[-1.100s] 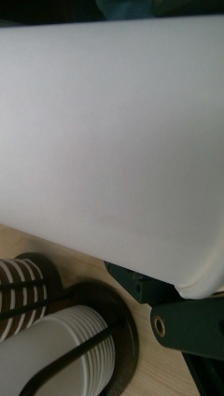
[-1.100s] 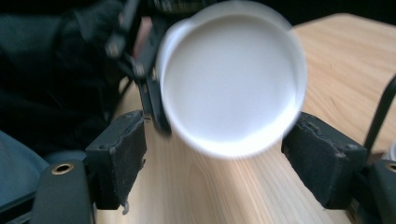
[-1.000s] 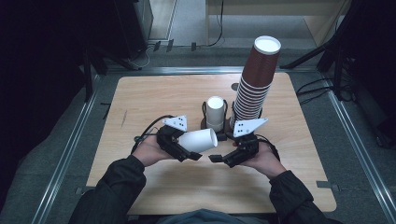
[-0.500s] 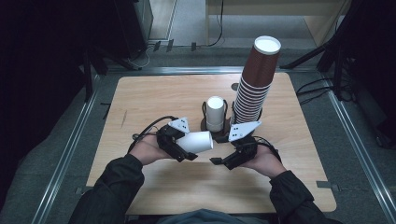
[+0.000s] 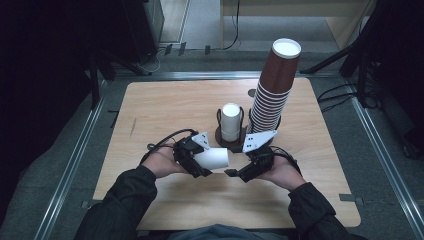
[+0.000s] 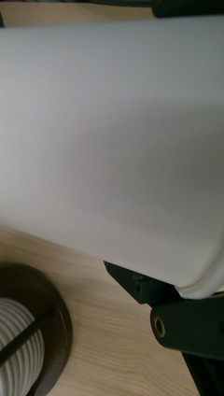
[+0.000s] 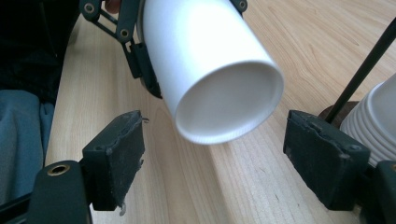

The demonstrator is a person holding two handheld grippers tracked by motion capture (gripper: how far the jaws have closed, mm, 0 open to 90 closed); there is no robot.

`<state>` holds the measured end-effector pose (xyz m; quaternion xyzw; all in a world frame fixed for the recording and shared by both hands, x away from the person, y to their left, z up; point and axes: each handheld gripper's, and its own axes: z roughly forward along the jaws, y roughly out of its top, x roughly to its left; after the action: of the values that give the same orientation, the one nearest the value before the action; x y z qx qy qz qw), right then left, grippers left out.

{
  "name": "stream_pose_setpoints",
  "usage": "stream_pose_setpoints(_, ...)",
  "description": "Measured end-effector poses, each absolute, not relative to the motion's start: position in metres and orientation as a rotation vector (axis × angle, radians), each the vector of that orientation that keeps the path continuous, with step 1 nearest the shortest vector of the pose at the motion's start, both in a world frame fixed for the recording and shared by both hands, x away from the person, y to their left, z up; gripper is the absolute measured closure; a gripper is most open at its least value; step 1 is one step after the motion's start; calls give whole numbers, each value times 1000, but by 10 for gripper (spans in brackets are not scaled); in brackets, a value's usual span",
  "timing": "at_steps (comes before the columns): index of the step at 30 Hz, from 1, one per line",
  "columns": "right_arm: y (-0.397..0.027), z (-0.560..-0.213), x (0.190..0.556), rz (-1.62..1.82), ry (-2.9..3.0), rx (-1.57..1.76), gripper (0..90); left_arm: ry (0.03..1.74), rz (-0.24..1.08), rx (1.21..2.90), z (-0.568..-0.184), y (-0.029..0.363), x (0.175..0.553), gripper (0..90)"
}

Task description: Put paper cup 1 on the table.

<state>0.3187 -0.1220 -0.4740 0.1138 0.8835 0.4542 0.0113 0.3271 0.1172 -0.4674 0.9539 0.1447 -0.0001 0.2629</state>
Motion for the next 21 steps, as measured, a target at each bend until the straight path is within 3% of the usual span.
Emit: stream_pose_setpoints(21,-103,-482,311,1295,2827,218,229,304,-77,2664,-480,97,319,225)
